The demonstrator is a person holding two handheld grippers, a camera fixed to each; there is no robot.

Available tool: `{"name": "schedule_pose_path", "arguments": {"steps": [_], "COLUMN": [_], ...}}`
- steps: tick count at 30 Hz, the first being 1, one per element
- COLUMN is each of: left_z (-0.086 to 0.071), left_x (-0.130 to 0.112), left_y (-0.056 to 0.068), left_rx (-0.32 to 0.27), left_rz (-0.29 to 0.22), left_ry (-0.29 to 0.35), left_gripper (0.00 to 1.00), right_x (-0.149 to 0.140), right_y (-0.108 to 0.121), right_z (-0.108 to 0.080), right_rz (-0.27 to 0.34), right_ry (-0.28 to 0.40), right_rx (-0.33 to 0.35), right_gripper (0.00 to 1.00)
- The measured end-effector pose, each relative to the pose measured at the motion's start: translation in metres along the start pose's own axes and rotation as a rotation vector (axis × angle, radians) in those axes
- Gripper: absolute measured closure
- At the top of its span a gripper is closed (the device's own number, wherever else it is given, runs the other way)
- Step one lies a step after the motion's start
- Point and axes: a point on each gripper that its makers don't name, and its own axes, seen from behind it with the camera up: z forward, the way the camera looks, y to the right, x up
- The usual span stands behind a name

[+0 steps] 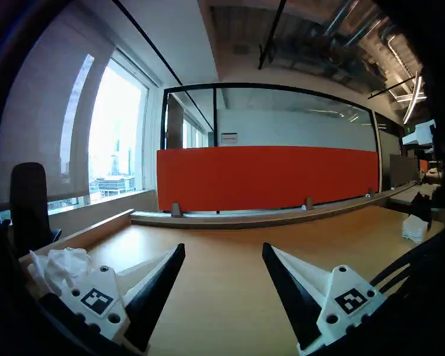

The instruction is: Fold towel

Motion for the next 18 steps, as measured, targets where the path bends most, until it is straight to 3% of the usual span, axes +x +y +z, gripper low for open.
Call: {"name": "schedule_pose_path", "arguments": {"steps": [18], "left_z": [-0.011], "left_x": [-0.036], "left_y": [-0.009], "left_rx": [0.022], "left_rz": [-0.027], "left_ry": [0.017], "left_gripper": [0.03], "right_x": [-0.031], "right_y": [-0.002], "right_z": [-0.006], "right_rz": [-0.031], "right_ry": [-0.027], "right_rx": [0.004], "right_gripper": [0.05]}}
